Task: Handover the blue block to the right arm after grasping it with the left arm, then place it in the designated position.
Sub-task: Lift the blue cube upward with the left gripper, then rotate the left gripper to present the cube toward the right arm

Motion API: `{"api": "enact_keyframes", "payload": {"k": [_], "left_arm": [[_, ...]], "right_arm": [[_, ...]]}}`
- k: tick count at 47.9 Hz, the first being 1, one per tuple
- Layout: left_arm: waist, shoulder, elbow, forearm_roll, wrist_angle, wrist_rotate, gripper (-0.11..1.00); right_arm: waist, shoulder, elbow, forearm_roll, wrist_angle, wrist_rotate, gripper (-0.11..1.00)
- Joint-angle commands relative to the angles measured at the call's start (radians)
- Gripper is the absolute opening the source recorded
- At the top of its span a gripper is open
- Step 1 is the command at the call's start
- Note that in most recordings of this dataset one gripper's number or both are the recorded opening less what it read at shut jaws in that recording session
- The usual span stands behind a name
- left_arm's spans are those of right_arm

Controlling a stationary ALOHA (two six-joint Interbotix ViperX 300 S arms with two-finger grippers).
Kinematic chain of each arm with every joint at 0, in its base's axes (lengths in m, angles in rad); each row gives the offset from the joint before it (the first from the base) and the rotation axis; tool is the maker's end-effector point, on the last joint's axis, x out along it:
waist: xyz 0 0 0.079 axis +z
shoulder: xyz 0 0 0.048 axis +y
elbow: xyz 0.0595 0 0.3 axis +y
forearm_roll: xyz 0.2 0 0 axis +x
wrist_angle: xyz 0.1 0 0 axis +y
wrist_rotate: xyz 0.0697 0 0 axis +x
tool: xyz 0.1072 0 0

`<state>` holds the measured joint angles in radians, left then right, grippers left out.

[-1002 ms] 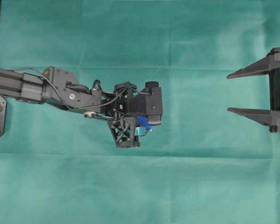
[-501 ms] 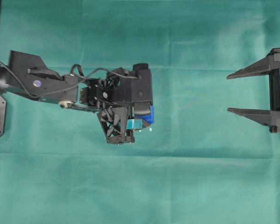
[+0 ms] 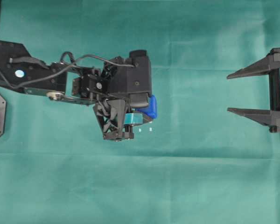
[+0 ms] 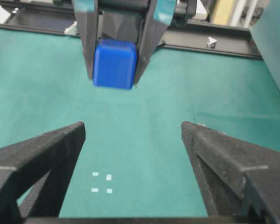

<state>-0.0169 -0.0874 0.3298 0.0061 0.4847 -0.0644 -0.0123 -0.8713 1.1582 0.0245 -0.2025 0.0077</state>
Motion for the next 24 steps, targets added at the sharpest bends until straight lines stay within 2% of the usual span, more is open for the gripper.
{"api": "enact_keyframes", "payload": {"k": [1, 24], "left_arm": [[-0.002, -0.040, -0.026, 0.005, -0.003, 0.003, 0.46], [-0.003, -0.054, -0.026, 0.005, -0.003, 0.003, 0.47]], "right_arm": [[-0.002, 0.005, -0.023, -0.002, -0.003, -0.002, 0.95], [-0.002, 0.005, -0.025, -0.002, -0.003, -0.003, 0.95]]}}
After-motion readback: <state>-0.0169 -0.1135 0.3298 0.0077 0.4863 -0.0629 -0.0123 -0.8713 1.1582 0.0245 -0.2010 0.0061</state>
